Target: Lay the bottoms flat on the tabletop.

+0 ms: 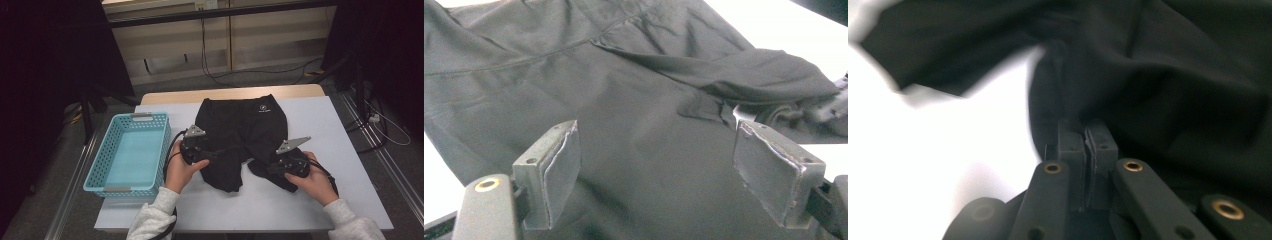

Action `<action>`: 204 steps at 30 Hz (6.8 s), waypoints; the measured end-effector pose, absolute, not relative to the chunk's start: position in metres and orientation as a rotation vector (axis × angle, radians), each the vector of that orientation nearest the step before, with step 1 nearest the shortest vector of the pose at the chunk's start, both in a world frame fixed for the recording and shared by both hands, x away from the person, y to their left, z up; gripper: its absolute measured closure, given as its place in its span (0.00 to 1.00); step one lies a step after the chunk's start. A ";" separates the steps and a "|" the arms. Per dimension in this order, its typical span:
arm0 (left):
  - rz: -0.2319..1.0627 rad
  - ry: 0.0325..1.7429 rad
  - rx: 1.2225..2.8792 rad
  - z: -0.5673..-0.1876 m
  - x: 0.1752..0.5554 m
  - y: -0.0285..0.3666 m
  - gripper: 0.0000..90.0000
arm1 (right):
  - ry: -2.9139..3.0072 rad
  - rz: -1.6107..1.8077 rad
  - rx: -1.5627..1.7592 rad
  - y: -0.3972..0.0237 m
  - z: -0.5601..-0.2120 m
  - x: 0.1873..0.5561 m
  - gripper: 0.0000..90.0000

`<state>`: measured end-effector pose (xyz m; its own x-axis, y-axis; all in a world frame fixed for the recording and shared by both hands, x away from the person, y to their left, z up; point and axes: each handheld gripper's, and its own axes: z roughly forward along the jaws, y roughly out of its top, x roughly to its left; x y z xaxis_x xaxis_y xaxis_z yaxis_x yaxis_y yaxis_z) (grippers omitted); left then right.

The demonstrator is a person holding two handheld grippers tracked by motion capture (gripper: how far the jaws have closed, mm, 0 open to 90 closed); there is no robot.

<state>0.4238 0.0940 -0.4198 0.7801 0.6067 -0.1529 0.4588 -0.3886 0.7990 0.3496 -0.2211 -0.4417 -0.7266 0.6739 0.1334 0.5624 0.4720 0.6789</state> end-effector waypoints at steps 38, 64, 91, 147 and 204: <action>0.151 0.752 2.064 -0.420 0.418 0.083 0.25 | 2.112 0.998 1.516 -0.284 -0.454 0.396 0.64; 0.154 0.732 2.064 -0.420 0.410 0.081 0.25 | 1.970 0.999 1.520 -0.315 -0.446 0.430 0.99; 0.019 0.507 2.115 -0.423 0.396 0.022 0.23 | 2.049 1.101 1.482 -0.305 -0.443 0.335 0.33; 0.012 0.289 2.298 -0.456 0.359 -0.033 0.95 | 2.114 1.105 1.379 -0.287 -0.442 0.300 0.28; 0.012 0.686 1.969 -0.419 0.410 0.020 1.00 | 2.140 1.145 1.492 -0.299 -0.424 0.299 1.00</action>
<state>0.4103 0.0204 -0.4194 0.8383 0.4688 -0.2783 0.4586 -0.3304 0.8249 0.2994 -0.2985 -0.4244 -0.4208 0.8859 0.1951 0.6537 0.1470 0.7423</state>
